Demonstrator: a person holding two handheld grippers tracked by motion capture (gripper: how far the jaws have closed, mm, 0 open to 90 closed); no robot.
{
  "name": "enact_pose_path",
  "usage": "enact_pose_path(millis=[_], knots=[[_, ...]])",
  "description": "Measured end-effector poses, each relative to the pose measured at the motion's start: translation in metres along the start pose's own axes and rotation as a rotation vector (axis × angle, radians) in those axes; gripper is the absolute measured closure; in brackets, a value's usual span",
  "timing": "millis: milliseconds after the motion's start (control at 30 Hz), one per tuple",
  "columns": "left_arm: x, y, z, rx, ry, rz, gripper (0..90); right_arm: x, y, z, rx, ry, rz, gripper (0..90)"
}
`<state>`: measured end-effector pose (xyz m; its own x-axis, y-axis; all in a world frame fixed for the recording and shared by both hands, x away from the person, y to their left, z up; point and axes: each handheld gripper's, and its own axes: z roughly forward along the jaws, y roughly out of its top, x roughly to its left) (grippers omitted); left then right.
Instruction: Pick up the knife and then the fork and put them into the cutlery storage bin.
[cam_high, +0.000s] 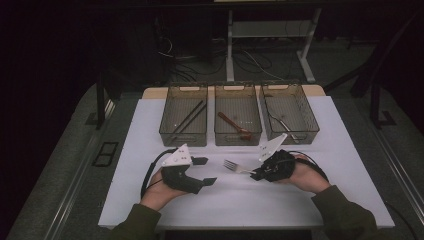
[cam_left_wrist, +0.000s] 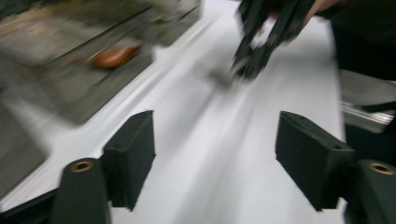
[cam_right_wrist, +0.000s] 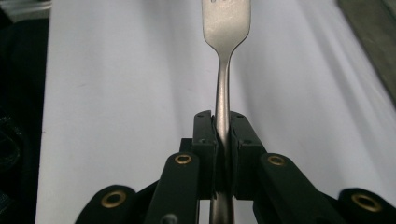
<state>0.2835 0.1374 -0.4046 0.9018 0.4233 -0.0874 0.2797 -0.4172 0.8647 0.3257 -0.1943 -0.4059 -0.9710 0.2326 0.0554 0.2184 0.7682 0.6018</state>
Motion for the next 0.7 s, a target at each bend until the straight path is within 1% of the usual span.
enact_pose_path(millis=[33, 67, 100, 133, 233, 300, 367, 433, 467, 633, 700], knots=[[0.001, -0.005, -0.002, 0.003, 0.016, -0.012, 24.3, -0.003, -0.002, -0.004, -0.008, -0.011, 0.016, 81.9], [0.002, -0.009, -0.004, 0.006, 0.03, -0.024, 23.0, -0.005, -0.003, -0.009, -0.006, -0.02, 0.047, 81.9], [0.002, -0.013, -0.006, 0.008, 0.041, -0.037, 21.3, -0.008, -0.004, -0.013, -0.004, -0.037, 0.069, 81.9], [0.002, -0.017, -0.008, 0.012, 0.051, -0.049, 20.0, -0.011, -0.005, -0.017, -0.003, -0.05, 0.081, 81.9], [0.001, -0.026, -0.01, 0.02, 0.084, -0.065, 15.2, -0.021, -0.008, -0.03, -0.011, -0.093, 0.132, 81.9], [0.0, -0.031, -0.012, 0.026, 0.098, -0.069, 13.2, -0.027, -0.01, -0.039, -0.023, -0.12, 0.175, 81.9], [0.0, -0.035, -0.012, 0.027, 0.121, -0.078, 10.1, -0.034, -0.011, -0.048, -0.047, -0.133, 0.21, 81.9], [0.001, -0.037, -0.012, 0.036, 0.132, -0.089, 6.5, -0.04, -0.011, -0.056, -0.068, -0.15, 0.243, 81.8], [0.001, -0.038, -0.012, 0.036, 0.142, -0.089, 5.9, -0.044, -0.011, -0.06, -0.074, -0.16, 0.252, 81.8], [0.003, -0.04, -0.011, 0.04, 0.157, -0.089, 0.0, -0.062, -0.011, -0.077, -0.11, -0.211, 0.301, 81.8], [0.004, -0.041, -0.011, 0.042, 0.163, -0.096, 0.0, -0.071, -0.011, -0.084, -0.122, -0.23, 0.318, 81.8]])
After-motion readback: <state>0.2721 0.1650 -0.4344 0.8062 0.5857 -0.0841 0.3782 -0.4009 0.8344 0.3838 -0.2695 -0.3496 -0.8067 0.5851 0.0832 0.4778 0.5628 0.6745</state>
